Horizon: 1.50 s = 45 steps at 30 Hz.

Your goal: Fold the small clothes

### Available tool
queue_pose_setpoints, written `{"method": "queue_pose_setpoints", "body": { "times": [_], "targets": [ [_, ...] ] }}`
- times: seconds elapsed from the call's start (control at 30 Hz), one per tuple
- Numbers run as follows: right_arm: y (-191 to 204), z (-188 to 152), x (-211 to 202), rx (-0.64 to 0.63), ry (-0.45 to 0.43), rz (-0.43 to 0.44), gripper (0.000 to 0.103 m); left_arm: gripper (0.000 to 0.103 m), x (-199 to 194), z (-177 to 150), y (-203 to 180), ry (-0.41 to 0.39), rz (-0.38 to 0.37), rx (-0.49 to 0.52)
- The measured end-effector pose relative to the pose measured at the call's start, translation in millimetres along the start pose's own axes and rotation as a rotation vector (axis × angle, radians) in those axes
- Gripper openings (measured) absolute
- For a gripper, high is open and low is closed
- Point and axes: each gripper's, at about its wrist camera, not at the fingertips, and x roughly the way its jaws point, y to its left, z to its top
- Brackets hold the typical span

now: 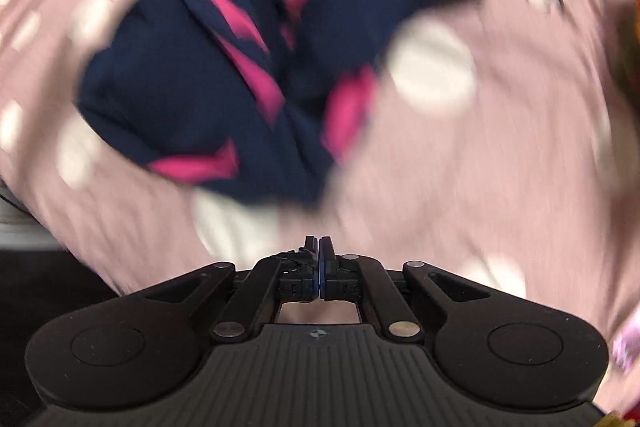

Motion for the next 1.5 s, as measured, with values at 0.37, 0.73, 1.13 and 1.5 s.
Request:
{"method": "queue_pose_setpoints", "body": {
  "times": [0.37,0.73,1.13,1.5],
  "targets": [
    [-13.0,52.5,-36.7,0.210,-0.367,0.027,0.086,0.102,50.3,26.5,-57.7,0.013,-0.115,-0.115],
    [-18.0,103.9,3.9,0.301,-0.348,-0.054,0.013,0.016,71.6,24.6,-83.5,0.008,-0.115,-0.027],
    [-38.1,-28.7,-25.1,0.215,-0.126,-0.002,0.000,0.005,2.9,-71.1,-32.5,0.115,-0.149,-0.076],
    [-37.4,-38.5,-47.1,0.333,-0.219,0.041,0.046,0.097,20.4,-26.1,-53.7,-0.038,-0.136,-0.213]
  ]
}}
